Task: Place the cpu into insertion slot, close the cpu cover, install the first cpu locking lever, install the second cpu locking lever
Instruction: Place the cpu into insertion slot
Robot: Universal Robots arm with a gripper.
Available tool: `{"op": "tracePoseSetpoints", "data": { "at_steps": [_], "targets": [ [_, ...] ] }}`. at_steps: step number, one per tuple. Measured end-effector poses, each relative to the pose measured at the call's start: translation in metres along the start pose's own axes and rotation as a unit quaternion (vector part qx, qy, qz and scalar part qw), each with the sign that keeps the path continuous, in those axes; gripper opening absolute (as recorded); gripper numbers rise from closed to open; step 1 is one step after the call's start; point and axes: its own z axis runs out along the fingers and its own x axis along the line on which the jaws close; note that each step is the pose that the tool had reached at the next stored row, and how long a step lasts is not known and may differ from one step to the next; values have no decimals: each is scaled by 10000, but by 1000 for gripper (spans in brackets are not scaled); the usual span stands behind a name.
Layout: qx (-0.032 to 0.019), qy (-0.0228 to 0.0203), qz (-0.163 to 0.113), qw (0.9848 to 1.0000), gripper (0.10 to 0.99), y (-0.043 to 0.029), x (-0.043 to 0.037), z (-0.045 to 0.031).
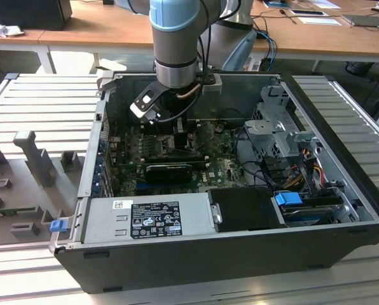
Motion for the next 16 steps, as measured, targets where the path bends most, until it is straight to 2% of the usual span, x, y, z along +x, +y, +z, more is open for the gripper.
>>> {"op": "tracePoseSetpoints", "data": {
  "at_steps": [9,16],
  "targets": [
    [0,0,15,10000,529,-7,22,72],
    [0,1,16,10000,541,-8,22,76]
  ]
}}
